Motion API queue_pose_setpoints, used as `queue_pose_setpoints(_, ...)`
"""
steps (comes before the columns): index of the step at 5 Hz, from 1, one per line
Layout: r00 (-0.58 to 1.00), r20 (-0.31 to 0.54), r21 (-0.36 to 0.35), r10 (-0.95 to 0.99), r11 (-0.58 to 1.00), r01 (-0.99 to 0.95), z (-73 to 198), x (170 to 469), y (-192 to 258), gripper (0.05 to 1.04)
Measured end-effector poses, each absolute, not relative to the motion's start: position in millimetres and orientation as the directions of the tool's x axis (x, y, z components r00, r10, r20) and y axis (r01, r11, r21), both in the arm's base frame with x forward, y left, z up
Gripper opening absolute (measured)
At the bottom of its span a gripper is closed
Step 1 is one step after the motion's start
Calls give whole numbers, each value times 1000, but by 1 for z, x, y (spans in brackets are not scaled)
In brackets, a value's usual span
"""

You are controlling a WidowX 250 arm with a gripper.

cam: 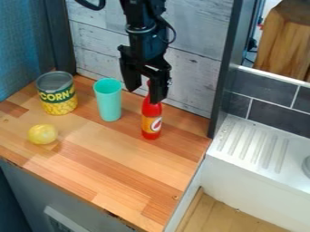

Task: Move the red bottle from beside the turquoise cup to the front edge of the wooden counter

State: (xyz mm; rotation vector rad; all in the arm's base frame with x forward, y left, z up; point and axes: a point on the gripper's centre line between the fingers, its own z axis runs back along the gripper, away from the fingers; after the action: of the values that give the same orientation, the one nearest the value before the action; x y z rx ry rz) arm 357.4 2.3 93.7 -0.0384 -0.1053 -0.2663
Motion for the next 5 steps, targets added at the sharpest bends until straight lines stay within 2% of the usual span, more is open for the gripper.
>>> queue_pose_setpoints(1, 964, 103, -15, -246, 968, 249, 92, 360, 4, 945)
queue_pose_setpoints(3, 967, 103, -16, -233, 972, 235, 91, 361, 4, 422)
queue_pose_setpoints(4, 969, 93, -35, -227, 972, 231, 91, 359, 1, 341)
queue_pose_setpoints(5, 973, 83, -56, -213, 974, 218, 92, 356, -2, 341)
